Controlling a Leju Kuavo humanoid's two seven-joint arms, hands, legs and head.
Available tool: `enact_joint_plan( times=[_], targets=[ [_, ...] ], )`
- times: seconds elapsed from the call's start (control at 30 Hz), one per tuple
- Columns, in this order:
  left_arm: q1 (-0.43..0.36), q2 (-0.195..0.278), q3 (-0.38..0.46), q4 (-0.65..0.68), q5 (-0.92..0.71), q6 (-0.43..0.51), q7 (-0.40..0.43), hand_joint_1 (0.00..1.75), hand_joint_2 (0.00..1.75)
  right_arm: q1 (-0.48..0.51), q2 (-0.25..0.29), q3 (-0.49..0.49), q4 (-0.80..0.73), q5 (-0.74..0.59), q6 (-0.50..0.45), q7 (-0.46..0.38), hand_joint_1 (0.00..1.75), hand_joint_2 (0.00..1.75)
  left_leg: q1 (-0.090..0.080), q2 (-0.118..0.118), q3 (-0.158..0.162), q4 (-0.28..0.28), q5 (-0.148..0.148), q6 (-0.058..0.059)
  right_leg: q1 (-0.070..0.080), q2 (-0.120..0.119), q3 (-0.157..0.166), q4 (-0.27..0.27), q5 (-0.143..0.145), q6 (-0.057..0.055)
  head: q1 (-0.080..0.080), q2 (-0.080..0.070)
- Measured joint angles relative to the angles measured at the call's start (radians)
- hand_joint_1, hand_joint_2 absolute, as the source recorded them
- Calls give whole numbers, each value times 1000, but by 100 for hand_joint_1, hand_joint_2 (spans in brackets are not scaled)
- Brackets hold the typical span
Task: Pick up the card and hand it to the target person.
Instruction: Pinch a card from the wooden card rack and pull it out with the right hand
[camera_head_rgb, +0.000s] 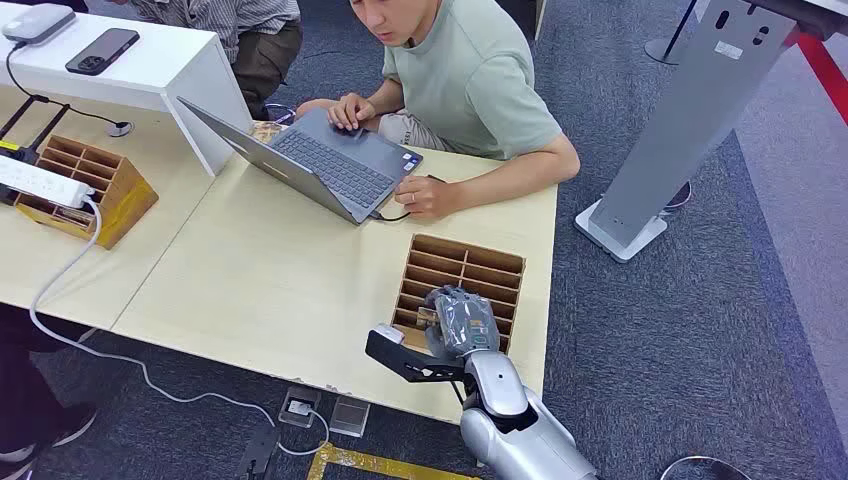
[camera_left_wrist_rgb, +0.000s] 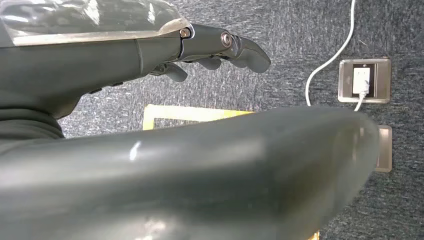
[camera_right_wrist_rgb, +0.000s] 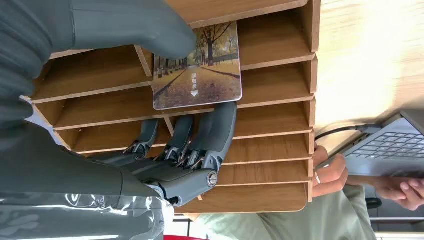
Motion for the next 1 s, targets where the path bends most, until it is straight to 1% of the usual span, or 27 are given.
enact_joint_plan(
  times=[0.37,0.57,0.73,0.9,1.0],
  targets=[
    [0,0,0,0,0,6,-2,0,0,-2,8,0,15,19,-17,-1,84,175,0,0,0,0,0,0,0,0,0,0,0,0,0,0],
    [0,-1,0,0,0,6,-3,0,0,-2,8,-1,9,24,-17,5,90,175,0,0,0,0,0,0,0,0,0,0,0,0,0,0],
    [0,-1,0,0,0,4,-3,0,0,-2,7,-4,1,26,-17,7,102,175,0,0,0,0,0,0,0,0,0,0,0,0,0,0],
    [0,-1,0,0,0,4,-3,0,0,-1,7,-5,-7,27,-16,8,120,175,0,0,0,0,0,0,0,0,0,0,0,0,0,0],
    [0,-1,0,0,0,5,-3,0,0,-1,7,-5,-11,27,-15,7,123,175,0,0,0,0,0,0,0,0,0,0,0,0,0,0]
  ],
)
